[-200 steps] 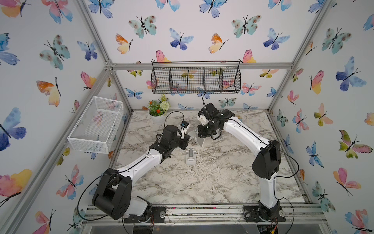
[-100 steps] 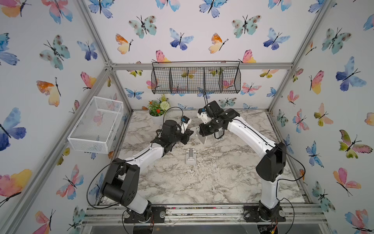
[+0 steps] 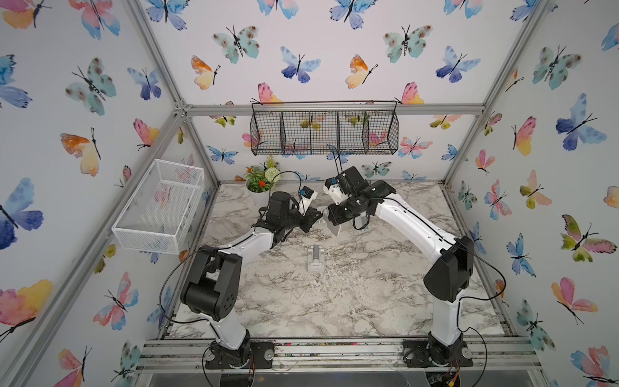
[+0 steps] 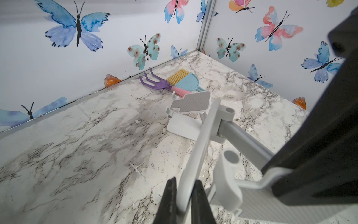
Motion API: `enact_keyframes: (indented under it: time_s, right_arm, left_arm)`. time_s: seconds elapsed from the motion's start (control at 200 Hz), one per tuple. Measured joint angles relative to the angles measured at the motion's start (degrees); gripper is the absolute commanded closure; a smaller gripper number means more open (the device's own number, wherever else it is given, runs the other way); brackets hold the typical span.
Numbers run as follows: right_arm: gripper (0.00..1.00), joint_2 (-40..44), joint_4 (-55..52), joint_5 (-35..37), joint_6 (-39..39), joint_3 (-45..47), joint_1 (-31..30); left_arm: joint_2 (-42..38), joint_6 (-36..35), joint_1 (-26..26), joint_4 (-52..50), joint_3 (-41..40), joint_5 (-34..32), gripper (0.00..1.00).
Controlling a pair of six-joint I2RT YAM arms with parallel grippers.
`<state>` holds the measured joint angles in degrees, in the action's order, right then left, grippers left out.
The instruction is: Open the phone stand
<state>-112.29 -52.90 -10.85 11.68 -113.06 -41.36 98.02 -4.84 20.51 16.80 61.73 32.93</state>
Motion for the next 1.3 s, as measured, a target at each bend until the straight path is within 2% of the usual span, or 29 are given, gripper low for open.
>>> enact_keyframes:
  time_s: [0.495,0.846,1.151,1.186,1.221,1.301]
  right_arm:
    - [0.99,0.0,3.6,-0.7,-1.9,1.7,-1.9]
    - [0.99,0.0,4.7,-2.2,-2.3,2.8,-2.3]
    - [0.99,0.5,3.9,0.5,-2.3,2.6,-3.6]
    - [0.99,0.6,3.4,0.6,-2.3,2.0,-3.7]
    - [0.99,0.6,3.0,0.5,-2.3,1.2,-3.8]
    - [0.99,0.7,1.8,-0.4,-1.9,-1.1,-3.8]
  left_arm:
    - [5.2,0.1,-2.4,1.3,3.0,8.8,1.0]
    - [5.9,-0.1,-2.6,0.8,3.0,9.7,1.0]
    - [4.0,-0.2,-2.6,-2.3,3.0,9.3,1.0]
    - [3.1,-0.3,-2.6,-3.5,3.0,8.9,0.94]
    - [1.9,-0.3,-2.6,-4.3,3.0,8.2,0.82]
    - [-0.8,0.6,-2.6,-5.2,3.0,4.6,0.39]
